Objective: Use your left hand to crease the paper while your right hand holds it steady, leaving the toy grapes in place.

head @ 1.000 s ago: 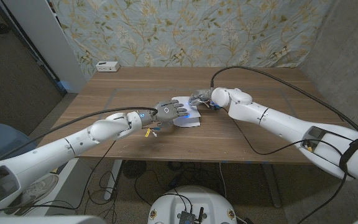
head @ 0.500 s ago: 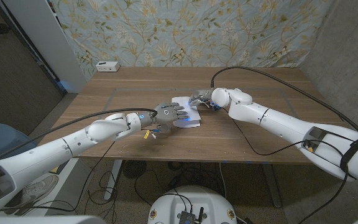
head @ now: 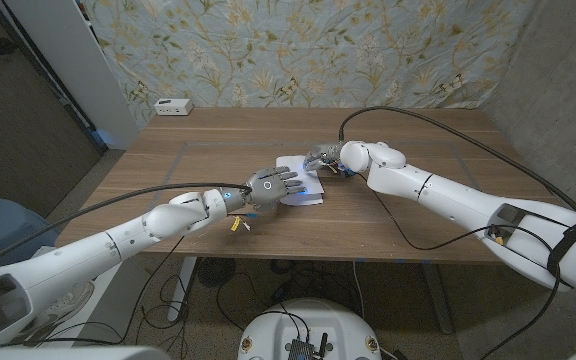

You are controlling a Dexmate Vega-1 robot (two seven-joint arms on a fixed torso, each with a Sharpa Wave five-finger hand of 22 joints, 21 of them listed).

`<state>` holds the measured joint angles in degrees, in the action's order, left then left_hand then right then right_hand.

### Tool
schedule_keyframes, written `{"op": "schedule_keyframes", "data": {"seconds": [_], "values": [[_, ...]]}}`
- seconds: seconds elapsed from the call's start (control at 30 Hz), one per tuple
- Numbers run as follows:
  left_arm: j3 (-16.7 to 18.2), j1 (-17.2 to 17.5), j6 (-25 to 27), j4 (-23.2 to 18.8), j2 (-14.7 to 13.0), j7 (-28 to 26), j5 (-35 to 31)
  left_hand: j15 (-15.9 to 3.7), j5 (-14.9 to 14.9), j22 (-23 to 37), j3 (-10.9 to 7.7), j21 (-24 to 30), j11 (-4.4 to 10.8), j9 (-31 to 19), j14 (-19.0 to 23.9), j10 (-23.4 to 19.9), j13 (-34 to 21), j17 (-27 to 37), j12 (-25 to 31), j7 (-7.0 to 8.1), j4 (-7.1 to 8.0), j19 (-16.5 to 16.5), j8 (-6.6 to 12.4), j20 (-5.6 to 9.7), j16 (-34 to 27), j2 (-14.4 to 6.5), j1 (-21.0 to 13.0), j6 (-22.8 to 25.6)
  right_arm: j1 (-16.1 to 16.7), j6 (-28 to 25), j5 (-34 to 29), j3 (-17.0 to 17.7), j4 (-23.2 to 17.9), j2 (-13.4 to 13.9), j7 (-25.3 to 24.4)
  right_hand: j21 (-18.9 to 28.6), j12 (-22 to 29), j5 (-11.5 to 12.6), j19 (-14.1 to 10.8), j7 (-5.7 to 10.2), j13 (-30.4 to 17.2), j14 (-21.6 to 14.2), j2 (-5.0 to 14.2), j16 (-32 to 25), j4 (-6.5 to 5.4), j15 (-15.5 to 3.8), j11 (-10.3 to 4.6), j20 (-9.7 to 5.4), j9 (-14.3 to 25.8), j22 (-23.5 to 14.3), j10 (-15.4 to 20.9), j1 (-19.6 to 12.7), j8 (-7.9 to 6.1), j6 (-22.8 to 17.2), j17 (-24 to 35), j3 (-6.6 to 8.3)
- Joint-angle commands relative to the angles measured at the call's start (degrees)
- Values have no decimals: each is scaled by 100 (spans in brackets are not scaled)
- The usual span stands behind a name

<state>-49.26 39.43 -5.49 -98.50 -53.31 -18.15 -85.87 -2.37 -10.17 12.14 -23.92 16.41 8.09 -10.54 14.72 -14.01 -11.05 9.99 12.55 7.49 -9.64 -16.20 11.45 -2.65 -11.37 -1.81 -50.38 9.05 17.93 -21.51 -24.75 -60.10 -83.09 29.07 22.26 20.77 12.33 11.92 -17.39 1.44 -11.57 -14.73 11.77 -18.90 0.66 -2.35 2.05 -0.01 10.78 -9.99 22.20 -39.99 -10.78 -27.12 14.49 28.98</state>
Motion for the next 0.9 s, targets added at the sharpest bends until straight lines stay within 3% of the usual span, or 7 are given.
{"op": "schedule_keyframes", "data": {"seconds": [0.03, 0.27, 0.4, 0.43, 0.53, 0.6, 0.9], "values": [[-358, -134, 434, 646, 342, -635, -233, -697, -4, 14, 8, 41, 14, -10, 116, -95, -18, 11, 44, 19, -26, -68, 45, -9, -41, 14, -121, 92, -37, -12, -23, -7, -16, -5, 48, 9, -5, -21, -52, -40, -28, -34, -102, -27, 10, 33, 29, 27, 13, -28, 19, -3, -14, -31, 4, -26], [-566, -245, 709, 1040, 556, -1105, -159, -818, 4, 32, 69, 136, 108, -18, 467, -480, -20, 29, 144, 86, 8, -225, 145, 22, -126, -42, -309, 519, -64, -25, -52, -31, 2, -22, 76, 3, -6, -24, -51, -38, -27, -34, -114, -25, 18, 27, 31, 27, 13, -28, 19, 0, -15, -34, -1, -40], [-613, -283, 736, 1166, 614, -1381, 86, -881, 1, 53, 177, 222, 106, -25, 813, -981, -31, 63, 274, 121, 113, -328, 269, 0, -225, -223, -292, 1106, -75, -43, -68, -41, -3, -28, 87, -3, -3, -26, -49, -40, -27, -35, -106, -25, 15, 25, 29, 23, 13, -28, 28, 8, -15, -33, -2, -50], [-620, -288, 737, 1176, 614, -1422, 146, -877, -5, 59, 206, 260, 130, -29, 944, -1294, -38, 59, 363, 170, 145, -367, 353, -4, -238, -293, -258, 1460, -74, -41, -57, -34, -4, -29, 91, -4, -3, -26, -48, -41, -27, -36, -106, -26, 15, 25, 26, 22, 13, -28, 28, 9, -16, -36, -2, -51], [-624, -272, 810, 1168, 621, -1453, 289, -874, -17, 67, 197, 317, 236, -30, 1149, -1733, -40, 42, 462, 190, 207, -409, 442, -6, -211, -421, -170, 1965, -79, -45, -66, -34, -5, -30, 85, -6, -3, -27, -50, -40, -27, -39, -101, -27, 17, 27, 16, 23, 12, -28, 31, 9, -17, -38, -3, -54], [-627, -263, 859, 1139, 614, -1393, 352, -816, -18, 69, 181, 363, 228, -29, 1318, -2061, -36, 12, 526, 165, 192, -449, 518, 6, -176, -441, -138, 2389, -86, -43, -68, -38, 5, -35, 89, -7, -2, -27, -51, -35, -27, -41, -99, -27, 17, 27, 15, 24, 12, -28, 33, 10, -17, -39, -3, -56], [-496, -120, 1157, 970, 644, -909, 808, -665, -19, 79, 123, 525, 151, -23, 1799, -2206, -23, 3, 452, 37, 336, -704, 401, 83, -198, -674, 59, 2525, -112, -17, -68, -51, 61, -68, 87, -14, -5, -26, -55, -37, -27, -44, -87, -27, 23, 19, 8, 27, 12, -28, 30, 7, -20, -47, -7, -60]]}}
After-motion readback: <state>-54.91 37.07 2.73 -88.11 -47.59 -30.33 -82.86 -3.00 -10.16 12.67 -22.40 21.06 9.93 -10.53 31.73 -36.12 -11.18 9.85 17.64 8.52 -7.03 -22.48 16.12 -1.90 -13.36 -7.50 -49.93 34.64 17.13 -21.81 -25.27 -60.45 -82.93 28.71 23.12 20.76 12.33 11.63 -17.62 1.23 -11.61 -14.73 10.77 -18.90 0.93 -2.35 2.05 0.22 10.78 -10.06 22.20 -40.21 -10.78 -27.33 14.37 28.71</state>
